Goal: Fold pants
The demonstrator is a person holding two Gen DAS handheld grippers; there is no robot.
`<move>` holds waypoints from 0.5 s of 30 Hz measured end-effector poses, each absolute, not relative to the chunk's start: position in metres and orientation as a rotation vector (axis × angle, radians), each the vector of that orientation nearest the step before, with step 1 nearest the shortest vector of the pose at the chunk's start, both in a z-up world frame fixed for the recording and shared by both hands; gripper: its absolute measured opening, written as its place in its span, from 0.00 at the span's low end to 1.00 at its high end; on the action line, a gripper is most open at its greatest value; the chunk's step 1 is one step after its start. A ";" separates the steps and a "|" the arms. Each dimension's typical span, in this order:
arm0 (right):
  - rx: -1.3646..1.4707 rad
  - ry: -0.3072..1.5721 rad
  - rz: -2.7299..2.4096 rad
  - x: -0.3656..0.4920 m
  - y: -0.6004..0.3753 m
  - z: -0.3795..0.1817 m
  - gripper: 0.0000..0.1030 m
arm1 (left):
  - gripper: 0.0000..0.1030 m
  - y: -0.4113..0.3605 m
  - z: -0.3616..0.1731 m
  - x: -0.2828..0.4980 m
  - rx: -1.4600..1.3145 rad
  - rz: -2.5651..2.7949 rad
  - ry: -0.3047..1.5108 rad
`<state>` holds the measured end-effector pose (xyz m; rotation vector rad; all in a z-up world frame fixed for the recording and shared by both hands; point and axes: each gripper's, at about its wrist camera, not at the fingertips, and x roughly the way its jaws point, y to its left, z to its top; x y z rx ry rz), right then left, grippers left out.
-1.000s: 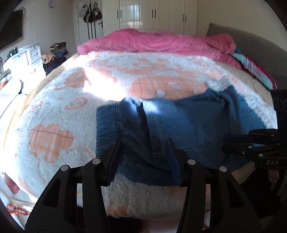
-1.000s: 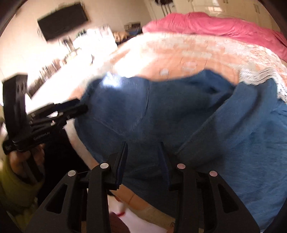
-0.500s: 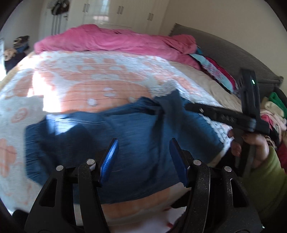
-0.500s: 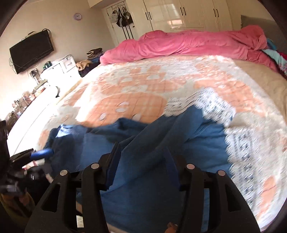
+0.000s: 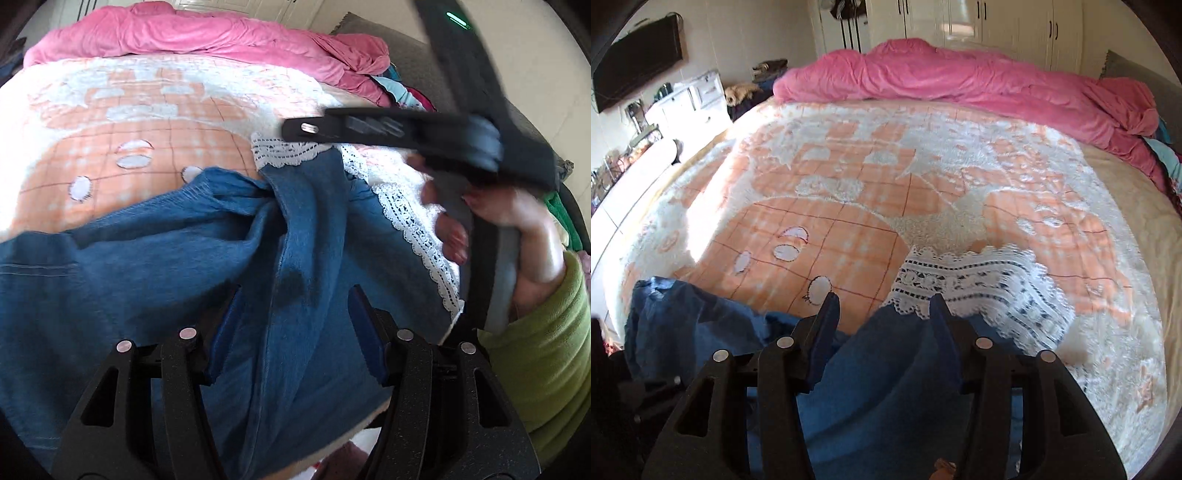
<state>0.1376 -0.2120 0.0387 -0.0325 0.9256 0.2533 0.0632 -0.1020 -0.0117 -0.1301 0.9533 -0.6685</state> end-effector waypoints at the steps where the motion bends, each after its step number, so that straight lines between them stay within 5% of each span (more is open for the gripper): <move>1: -0.043 0.948 0.235 0.148 -0.207 0.032 0.48 | 0.34 -0.104 -0.015 0.061 -0.126 -0.689 0.957; 3: -0.081 0.985 0.202 0.162 -0.199 0.021 0.54 | 0.17 -0.112 -0.021 0.054 -0.092 -0.733 0.971; 11: -0.152 1.082 0.050 0.203 -0.188 -0.021 0.56 | 0.10 -0.115 -0.019 0.038 -0.059 -0.781 0.941; 14: -0.118 1.061 0.065 0.203 -0.198 -0.022 0.12 | 0.10 -0.110 -0.019 0.039 -0.064 -0.767 0.933; 15: -0.092 1.047 0.085 0.201 -0.204 -0.017 0.10 | 0.10 -0.108 -0.018 0.040 -0.062 -0.762 0.928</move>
